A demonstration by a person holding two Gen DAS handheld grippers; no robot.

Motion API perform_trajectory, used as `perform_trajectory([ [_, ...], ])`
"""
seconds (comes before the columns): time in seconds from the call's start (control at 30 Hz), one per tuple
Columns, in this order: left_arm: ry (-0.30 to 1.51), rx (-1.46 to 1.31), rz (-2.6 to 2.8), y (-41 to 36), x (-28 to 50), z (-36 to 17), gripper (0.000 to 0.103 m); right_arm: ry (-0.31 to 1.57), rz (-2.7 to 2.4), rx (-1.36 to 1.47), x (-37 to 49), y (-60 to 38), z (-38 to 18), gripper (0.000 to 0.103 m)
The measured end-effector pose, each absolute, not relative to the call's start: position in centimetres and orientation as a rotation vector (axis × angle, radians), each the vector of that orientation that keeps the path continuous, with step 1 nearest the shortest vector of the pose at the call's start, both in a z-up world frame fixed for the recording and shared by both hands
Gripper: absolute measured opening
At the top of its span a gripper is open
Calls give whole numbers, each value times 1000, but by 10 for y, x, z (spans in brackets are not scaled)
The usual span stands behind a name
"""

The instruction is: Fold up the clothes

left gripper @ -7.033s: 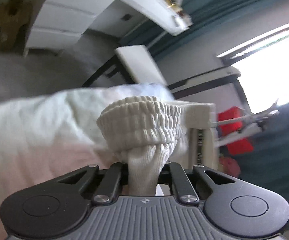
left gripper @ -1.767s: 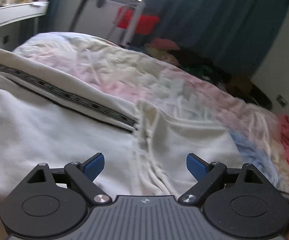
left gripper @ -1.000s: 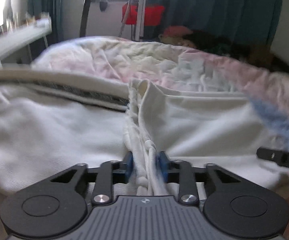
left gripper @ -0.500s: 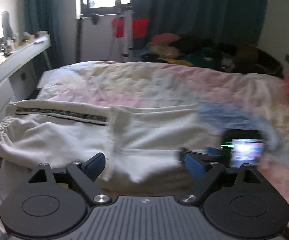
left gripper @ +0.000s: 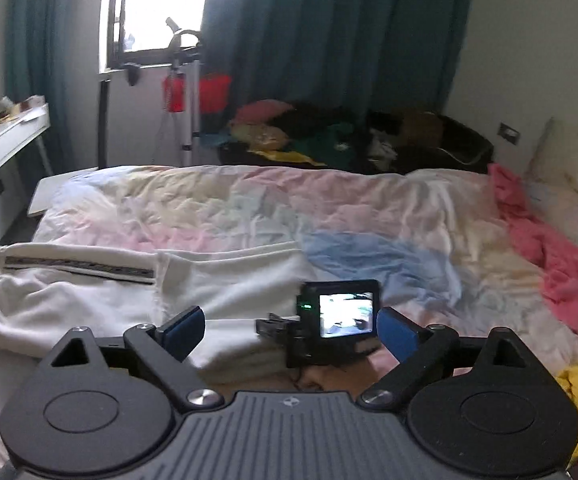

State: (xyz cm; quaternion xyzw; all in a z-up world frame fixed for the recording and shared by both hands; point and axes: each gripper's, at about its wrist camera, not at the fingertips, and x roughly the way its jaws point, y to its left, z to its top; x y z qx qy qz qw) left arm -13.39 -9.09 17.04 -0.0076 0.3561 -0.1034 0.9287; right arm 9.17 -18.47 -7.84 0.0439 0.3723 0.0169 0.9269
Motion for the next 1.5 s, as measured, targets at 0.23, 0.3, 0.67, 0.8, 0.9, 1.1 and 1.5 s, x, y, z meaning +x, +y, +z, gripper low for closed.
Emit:
perform_trajectory([
  [0.23, 824, -79, -170, -69, -123, 156, 94, 769, 35, 105, 92, -186, -78, 70],
  [0.3, 809, -73, -127, -65, -118, 140, 94, 769, 37, 111, 91, -187, -78, 70],
  [0.67, 779, -170, 210, 59, -34, 36, 94, 748, 76, 213, 81, -198, -71, 70],
  [0.8, 795, -273, 359, 138, -14, 24, 95, 721, 90, 220, 77, -195, -68, 70],
  [0.9, 815, -391, 438, 188, -6, 8, 95, 694, 110, 217, 74, -190, -65, 70],
  [1.1, 798, -619, 621, 264, -2, -28, 95, 698, 158, 205, 71, -178, -66, 70],
  [1.5, 593, -742, 765, 322, 17, -43, 68, 698, 252, 152, 60, -155, -69, 70],
])
